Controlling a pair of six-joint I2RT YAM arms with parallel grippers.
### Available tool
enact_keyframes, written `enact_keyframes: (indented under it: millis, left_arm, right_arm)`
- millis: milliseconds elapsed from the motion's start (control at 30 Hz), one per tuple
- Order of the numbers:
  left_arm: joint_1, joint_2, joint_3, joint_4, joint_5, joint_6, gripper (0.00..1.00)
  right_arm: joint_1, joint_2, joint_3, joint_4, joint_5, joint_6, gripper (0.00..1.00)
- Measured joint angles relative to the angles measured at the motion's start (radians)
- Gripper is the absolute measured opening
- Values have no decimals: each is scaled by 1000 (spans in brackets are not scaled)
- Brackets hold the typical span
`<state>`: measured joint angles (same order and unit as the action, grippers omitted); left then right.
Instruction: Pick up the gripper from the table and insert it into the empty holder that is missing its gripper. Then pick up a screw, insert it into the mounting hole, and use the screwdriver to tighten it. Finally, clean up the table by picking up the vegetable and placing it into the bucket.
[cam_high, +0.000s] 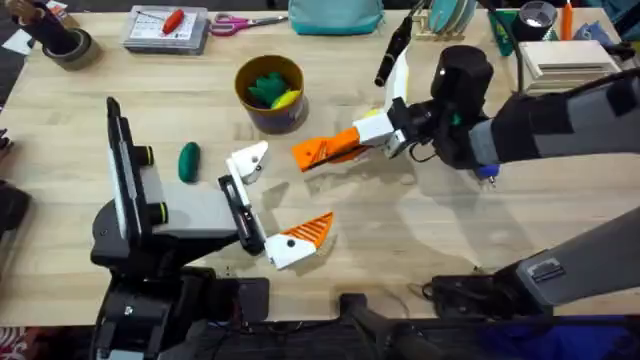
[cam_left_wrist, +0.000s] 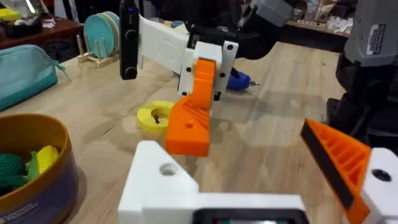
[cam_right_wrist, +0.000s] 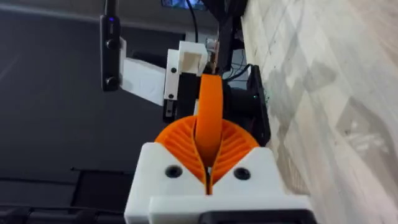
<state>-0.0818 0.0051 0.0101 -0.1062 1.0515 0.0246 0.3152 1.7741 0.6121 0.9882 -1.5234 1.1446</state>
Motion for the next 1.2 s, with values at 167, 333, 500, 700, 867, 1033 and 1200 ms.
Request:
enact_keyframes:
  millis: [167,333,500,700,867,1033,1200]
  left_arm:
    - [0,0,0,0,0,0,986]
    - [0,0,0,0,0,0,986]
    - [0,0,0,0,0,0,986]
    - [0,0,0,0,0,0,986]
    - [0,0,0,0,0,0,985]
    - [0,0,0,0,0,0,986]
    - [0,0,0,0,0,0,985]
  right_arm:
    - [12,0,0,15,0,3,9]
    - [27,0,0,212,0,71,9]
    - [34,-23,0,425,0,293,9]
    - [39,-43,0,425,1,376,9]
    - [55,-72,-36,430,41,389,9]
    - [58,-75,-137,477,89,380,9]
    - [62,-75,-212,533,152,365,9]
